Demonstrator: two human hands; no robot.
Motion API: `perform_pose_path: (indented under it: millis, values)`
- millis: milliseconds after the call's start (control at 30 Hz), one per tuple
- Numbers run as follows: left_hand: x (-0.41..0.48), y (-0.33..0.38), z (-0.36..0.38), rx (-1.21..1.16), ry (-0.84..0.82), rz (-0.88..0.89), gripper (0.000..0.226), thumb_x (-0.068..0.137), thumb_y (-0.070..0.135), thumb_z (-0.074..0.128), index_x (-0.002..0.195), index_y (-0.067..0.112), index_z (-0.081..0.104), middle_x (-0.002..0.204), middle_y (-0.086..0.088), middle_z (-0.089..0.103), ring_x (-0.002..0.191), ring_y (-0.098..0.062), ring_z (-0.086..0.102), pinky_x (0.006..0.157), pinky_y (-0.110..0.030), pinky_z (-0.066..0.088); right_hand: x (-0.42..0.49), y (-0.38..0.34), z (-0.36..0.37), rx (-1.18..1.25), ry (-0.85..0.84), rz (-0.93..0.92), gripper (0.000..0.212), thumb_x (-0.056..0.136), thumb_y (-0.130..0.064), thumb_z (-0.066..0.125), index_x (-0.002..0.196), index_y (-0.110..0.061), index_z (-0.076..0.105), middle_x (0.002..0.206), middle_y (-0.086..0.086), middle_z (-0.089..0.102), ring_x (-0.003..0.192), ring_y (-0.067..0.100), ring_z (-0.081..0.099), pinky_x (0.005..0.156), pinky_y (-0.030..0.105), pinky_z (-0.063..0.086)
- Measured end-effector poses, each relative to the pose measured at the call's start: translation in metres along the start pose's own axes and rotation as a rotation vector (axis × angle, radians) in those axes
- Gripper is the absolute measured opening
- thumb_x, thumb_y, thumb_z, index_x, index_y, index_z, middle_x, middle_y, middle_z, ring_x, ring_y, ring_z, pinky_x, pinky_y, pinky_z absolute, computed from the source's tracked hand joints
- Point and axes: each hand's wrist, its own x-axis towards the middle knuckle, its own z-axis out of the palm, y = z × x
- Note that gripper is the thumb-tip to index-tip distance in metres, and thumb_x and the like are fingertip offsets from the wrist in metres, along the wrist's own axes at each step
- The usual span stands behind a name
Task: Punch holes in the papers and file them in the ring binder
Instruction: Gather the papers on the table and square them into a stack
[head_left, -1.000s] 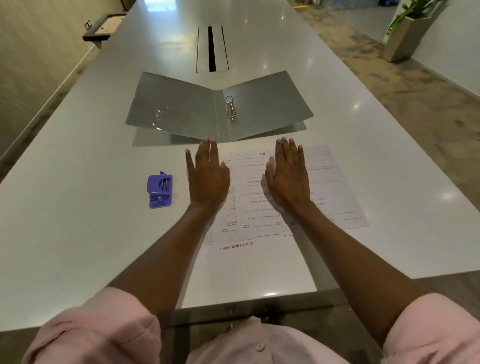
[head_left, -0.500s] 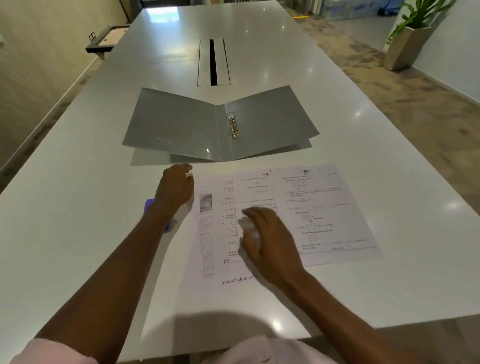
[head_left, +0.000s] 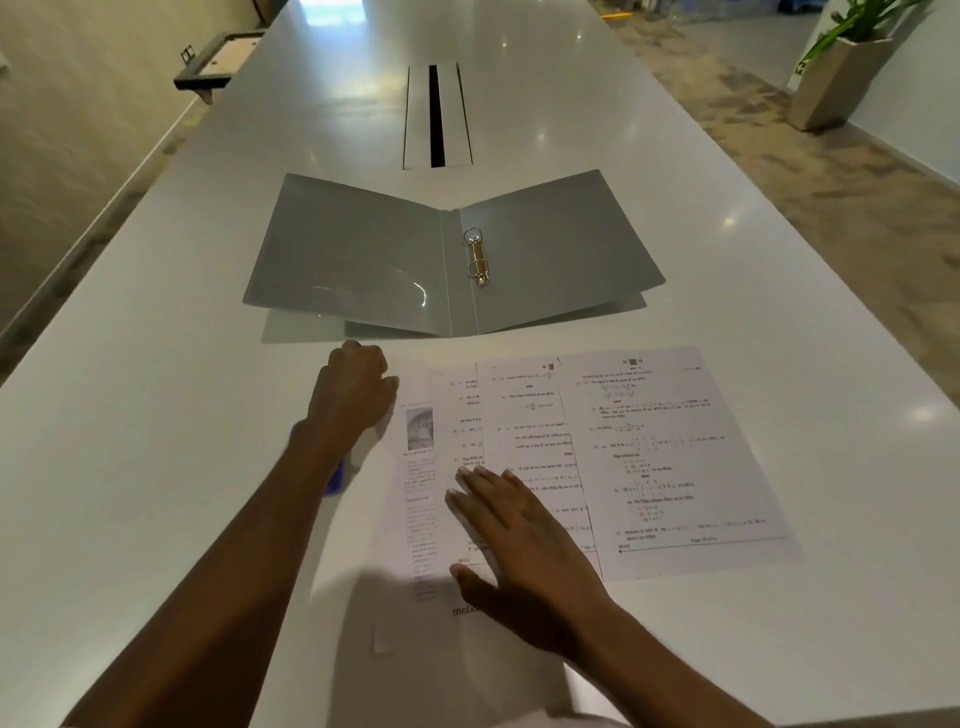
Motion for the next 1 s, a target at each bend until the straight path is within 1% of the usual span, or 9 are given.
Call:
perform_pose_path:
  millis: [133,233,367,467,567,667,767,867,1000]
  values:
    - [-0.002,0.006,-0.001,-0.075,0.028,-0.041,0.028,0.096,0.022,0.071,0.098,-0.004,0.079,0.108,-0.021,0.07,0.085,-0.024,0.062,0.088,-0.039,0.053,0.001,0.002,0.003,0.012,0.002,-0.007,0.072,0.098,-0.054,0.045,0.162,-0.026,0.027,0.173,-0.006,0.017,0.16,0.009,0.008,0.13,0.033,0.005]
    - [-0.005,0.009,-0.002,-0.092,0.002,-0.083,0.033,0.099,0.026,0.067,0.085,-0.002,0.078,0.087,-0.015,0.074,0.073,-0.019,0.061,0.075,-0.031,0.046,0.002,0.002,0.002,0.015,-0.001,-0.002,0.073,0.097,-0.054,0.046,0.162,-0.026,0.026,0.174,-0.006,0.015,0.16,0.009,0.007,0.129,0.03,0.0]
    - [-0.01,0.013,-0.006,-0.139,-0.047,-0.105,0.052,0.106,0.032,0.055,0.059,0.012,0.051,0.058,-0.005,0.052,0.054,-0.014,0.046,0.061,-0.027,0.034,0.001,0.001,0.001,0.006,0.008,0.004,0.072,0.098,-0.055,0.044,0.162,-0.026,0.026,0.174,-0.006,0.015,0.16,0.009,0.007,0.127,0.027,-0.004]
    - [-0.016,0.019,-0.011,-0.195,-0.075,-0.13,0.048,0.109,0.037,0.048,0.069,0.01,0.054,0.067,-0.004,0.056,0.067,-0.02,0.055,0.072,-0.032,0.037,0.0,0.002,0.002,0.007,0.011,0.009,0.071,0.1,-0.057,0.041,0.163,-0.027,0.025,0.174,-0.006,0.013,0.16,0.009,0.006,0.127,0.028,-0.004]
    - [-0.021,0.022,-0.016,-0.302,-0.055,-0.176,0.032,0.107,0.034,0.054,0.107,0.006,0.071,0.101,-0.006,0.071,0.094,-0.024,0.065,0.086,-0.036,0.048,-0.001,0.003,0.003,0.009,0.024,0.006,0.07,0.101,-0.057,0.039,0.163,-0.027,0.024,0.174,-0.007,0.013,0.16,0.009,0.007,0.128,0.029,0.0]
    - [-0.03,0.021,-0.016,-0.444,0.008,-0.255,0.044,0.1,0.028,0.067,0.139,0.009,0.061,0.137,-0.014,0.068,0.119,-0.032,0.066,0.104,-0.043,0.051,-0.002,0.003,0.004,0.015,0.036,0.007,0.069,0.103,-0.057,0.038,0.163,-0.027,0.024,0.174,-0.008,0.012,0.16,0.008,0.005,0.128,0.029,0.002]
    - [-0.04,0.018,-0.015,-0.559,0.074,-0.302,0.06,0.096,0.022,0.074,0.15,0.008,0.05,0.14,-0.017,0.066,0.122,-0.035,0.067,0.108,-0.047,0.053,-0.003,0.004,0.006,0.016,0.043,0.009,0.07,0.104,-0.056,0.036,0.164,-0.025,0.021,0.174,-0.009,0.008,0.16,0.005,-0.001,0.13,0.032,0.005]
    - [-0.049,0.014,-0.013,-0.716,0.089,-0.368,0.061,0.093,0.019,0.077,0.148,0.008,0.053,0.132,-0.017,0.07,0.107,-0.031,0.073,0.097,-0.048,0.06,-0.002,0.004,0.005,0.032,0.065,0.035,0.07,0.103,-0.055,0.035,0.165,-0.025,0.019,0.174,-0.01,0.008,0.159,0.002,-0.004,0.131,0.034,0.003]
    - [-0.067,0.012,-0.007,-0.767,0.003,-0.406,0.025,0.095,0.019,0.075,0.118,0.009,0.069,0.106,-0.011,0.076,0.08,-0.02,0.07,0.063,-0.028,0.05,-0.001,0.005,0.003,0.085,0.152,0.093,0.065,0.101,-0.049,0.045,0.161,-0.026,0.031,0.171,-0.013,0.022,0.158,-0.001,0.006,0.131,0.036,0.007]
